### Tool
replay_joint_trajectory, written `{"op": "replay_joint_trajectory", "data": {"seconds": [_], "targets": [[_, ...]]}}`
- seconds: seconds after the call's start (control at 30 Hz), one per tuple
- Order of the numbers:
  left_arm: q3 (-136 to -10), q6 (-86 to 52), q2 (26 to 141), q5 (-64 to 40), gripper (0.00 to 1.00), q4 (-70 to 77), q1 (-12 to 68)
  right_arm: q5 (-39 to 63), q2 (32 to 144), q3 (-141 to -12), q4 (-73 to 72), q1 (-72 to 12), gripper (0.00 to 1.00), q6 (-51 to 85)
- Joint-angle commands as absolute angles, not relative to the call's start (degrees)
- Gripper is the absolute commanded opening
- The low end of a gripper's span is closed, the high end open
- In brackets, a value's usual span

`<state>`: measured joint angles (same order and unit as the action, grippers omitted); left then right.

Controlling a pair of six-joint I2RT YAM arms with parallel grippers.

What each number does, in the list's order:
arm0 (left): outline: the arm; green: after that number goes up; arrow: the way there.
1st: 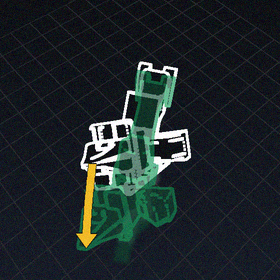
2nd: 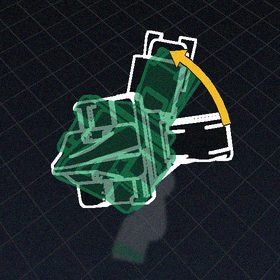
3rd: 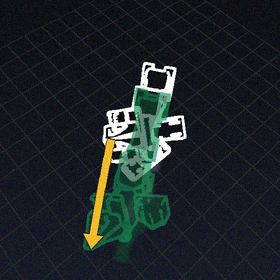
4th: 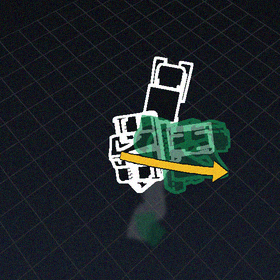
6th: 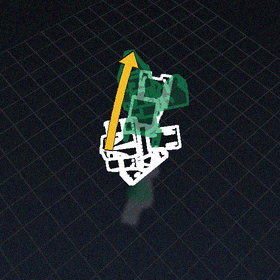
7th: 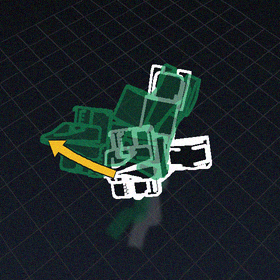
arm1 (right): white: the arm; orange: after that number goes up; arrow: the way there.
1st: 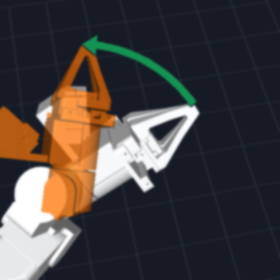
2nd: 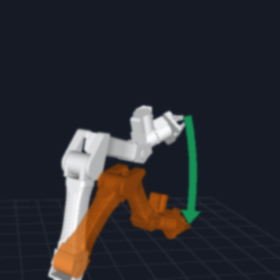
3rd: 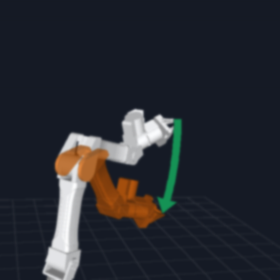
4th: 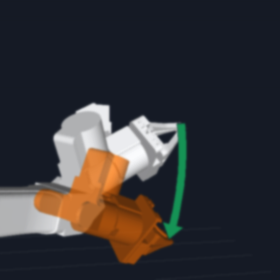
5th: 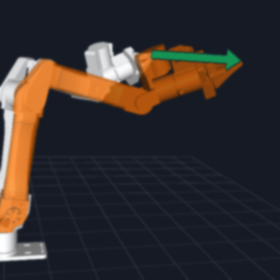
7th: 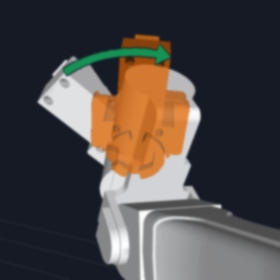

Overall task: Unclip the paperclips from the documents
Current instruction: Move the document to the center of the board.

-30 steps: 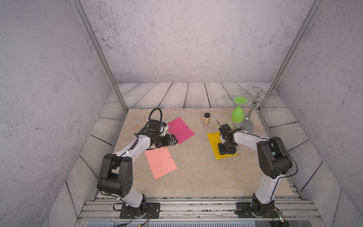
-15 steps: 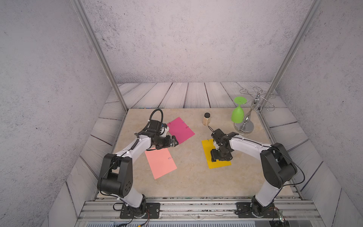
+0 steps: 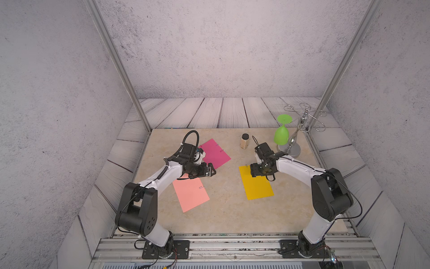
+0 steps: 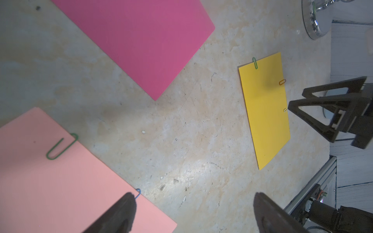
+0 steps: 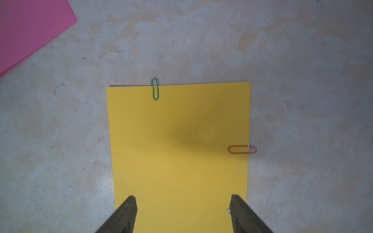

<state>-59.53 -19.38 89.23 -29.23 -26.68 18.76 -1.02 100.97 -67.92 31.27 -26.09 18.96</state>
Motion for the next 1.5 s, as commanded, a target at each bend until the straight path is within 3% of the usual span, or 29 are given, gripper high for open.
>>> {"op": "replay_joint_trajectory", "data": {"seconds": [0.0, 0.43, 1.07, 1.47], "targets": [[-59.1, -19.8, 87.7, -29.5, 0.94, -27.3, 19.2, 0.5, 104.9, -68.1, 31.1, -25.9, 0.73, 19.5], [-59.1, -19.0, 86.6, -29.8, 0.94, -28.8, 19.4, 9.1, 107.2, -65.2, 34.5, -27.6, 0.7, 27.1], [-57.6, -18.4, 84.6, -27.8, 0.94, -31.8, 19.4, 16.0, 107.5, -65.2, 34.8, -43.7, 0.68, 43.6], [-57.5, -22.1, 86.0, -24.5, 0.87, -36.6, 23.3, 10.4, 99.7, -73.1, 45.8, -43.6, 0.72, 36.4]]}}
